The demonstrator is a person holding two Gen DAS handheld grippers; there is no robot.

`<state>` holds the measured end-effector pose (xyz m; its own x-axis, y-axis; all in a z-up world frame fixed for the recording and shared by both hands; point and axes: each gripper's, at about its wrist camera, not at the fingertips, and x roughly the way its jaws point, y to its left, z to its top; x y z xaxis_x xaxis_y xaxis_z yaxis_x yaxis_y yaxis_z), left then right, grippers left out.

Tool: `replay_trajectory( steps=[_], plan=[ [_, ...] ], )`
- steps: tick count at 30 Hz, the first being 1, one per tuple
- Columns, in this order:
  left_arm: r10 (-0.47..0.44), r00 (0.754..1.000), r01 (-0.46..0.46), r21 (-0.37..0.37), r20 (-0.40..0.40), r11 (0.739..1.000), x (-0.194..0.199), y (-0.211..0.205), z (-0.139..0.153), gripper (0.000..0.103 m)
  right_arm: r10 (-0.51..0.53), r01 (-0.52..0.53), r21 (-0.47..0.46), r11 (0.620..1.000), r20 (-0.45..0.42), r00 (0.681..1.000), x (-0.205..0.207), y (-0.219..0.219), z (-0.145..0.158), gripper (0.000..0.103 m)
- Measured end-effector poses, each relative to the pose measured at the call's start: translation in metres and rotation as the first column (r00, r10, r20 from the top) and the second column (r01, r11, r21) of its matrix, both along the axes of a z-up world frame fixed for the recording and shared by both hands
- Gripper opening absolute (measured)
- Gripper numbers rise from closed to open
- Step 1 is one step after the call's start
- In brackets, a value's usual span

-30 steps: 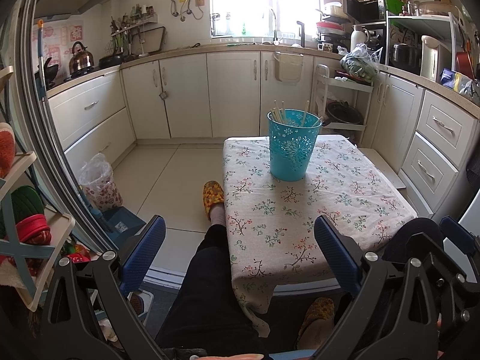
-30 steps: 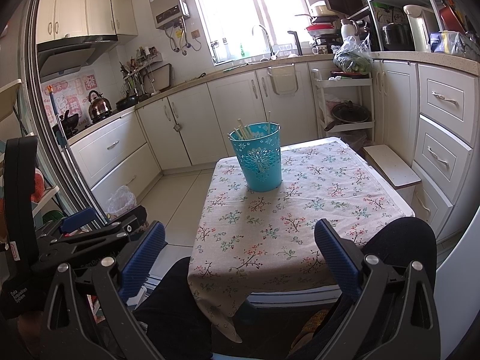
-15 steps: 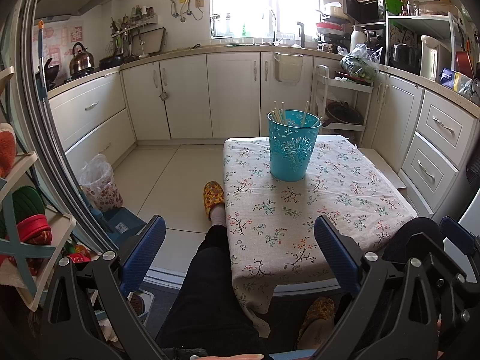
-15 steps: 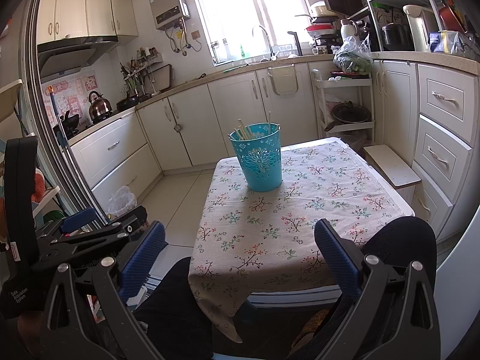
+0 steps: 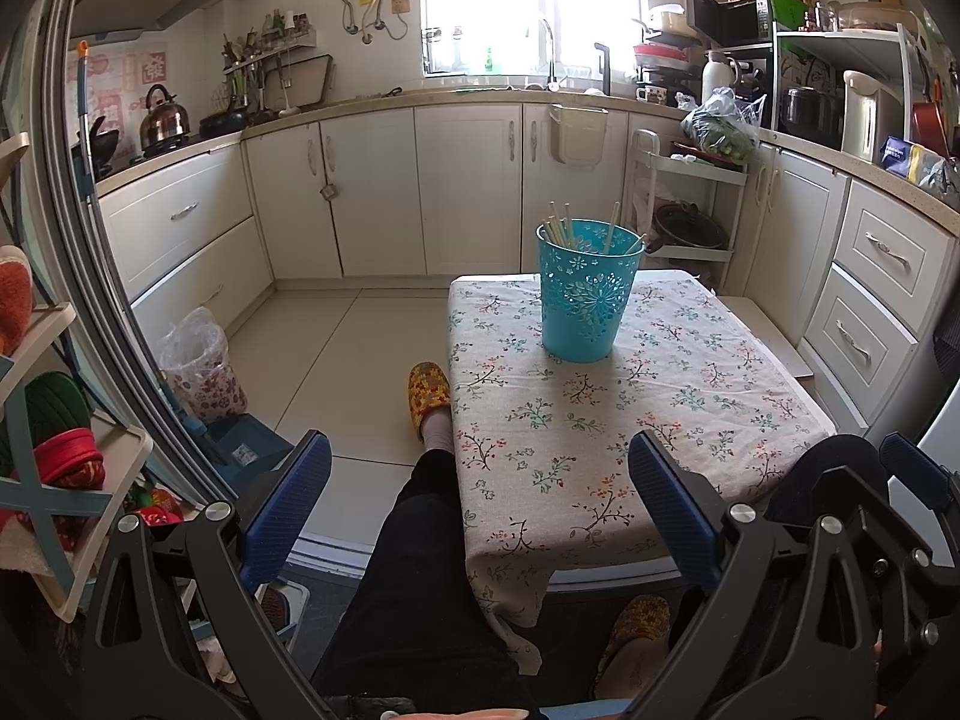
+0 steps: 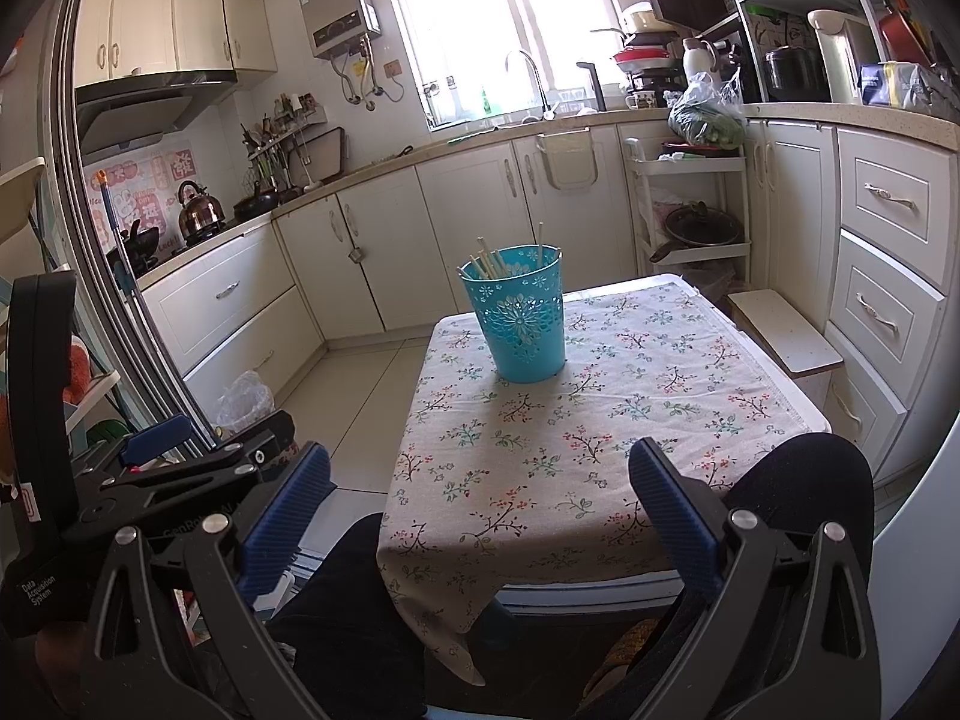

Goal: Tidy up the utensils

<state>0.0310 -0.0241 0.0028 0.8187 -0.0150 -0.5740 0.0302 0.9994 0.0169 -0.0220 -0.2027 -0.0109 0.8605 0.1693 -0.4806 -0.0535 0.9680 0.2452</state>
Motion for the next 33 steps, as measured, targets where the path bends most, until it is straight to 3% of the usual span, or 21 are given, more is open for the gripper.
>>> replay_trajectory(
  steps=[33],
  plan=[
    [0.0, 1.0, 0.0, 0.0, 0.0, 1.0, 0.0, 0.0002, 0.0, 0.095, -0.003, 0.003, 0.0, 1.0, 0.0, 1.0, -0.0005, 0.0046, -0.0004, 0.095]
  ],
)
